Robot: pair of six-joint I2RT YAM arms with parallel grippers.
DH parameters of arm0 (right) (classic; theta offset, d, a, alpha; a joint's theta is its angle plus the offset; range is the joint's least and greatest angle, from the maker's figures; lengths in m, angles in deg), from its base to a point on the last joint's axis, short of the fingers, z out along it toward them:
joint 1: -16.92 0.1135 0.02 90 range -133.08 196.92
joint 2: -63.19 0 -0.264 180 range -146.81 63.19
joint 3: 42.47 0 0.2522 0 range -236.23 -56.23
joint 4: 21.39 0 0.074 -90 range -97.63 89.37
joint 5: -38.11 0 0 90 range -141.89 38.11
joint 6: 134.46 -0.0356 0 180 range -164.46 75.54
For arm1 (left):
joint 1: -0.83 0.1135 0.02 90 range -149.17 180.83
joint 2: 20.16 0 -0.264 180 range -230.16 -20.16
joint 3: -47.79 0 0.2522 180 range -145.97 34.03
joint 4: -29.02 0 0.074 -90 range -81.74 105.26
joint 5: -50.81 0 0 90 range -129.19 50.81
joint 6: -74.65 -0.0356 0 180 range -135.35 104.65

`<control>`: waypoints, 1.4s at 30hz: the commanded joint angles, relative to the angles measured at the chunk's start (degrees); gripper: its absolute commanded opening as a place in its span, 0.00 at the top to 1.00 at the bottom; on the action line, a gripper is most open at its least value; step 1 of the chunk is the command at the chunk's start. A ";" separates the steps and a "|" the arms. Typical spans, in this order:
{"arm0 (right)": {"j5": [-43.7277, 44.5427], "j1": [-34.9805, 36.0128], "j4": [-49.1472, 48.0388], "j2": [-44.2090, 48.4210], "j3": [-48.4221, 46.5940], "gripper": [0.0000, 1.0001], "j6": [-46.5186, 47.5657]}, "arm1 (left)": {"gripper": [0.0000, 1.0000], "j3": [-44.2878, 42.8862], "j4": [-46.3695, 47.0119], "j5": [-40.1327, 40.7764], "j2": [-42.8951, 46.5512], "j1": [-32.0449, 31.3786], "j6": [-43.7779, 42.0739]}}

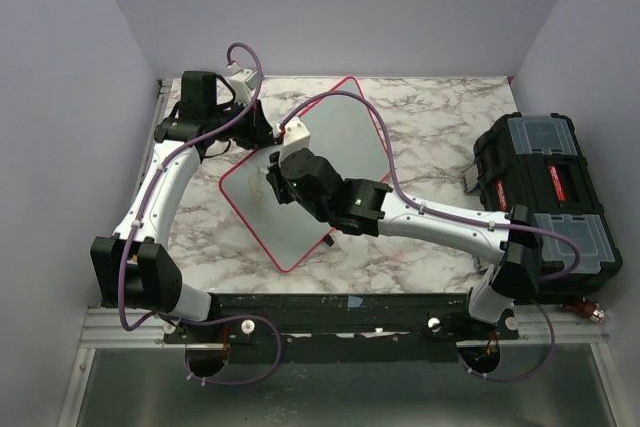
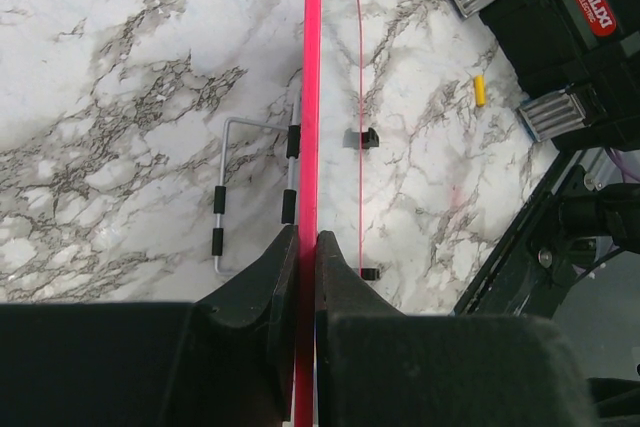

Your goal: Write a sentence on the whiteboard

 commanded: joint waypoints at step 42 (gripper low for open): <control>4.33 -0.01 5.11 0.16 4.55 0.99 -2.07 | 1.00 1.78 -1.65 -0.02 2.12 -1.33 -2.40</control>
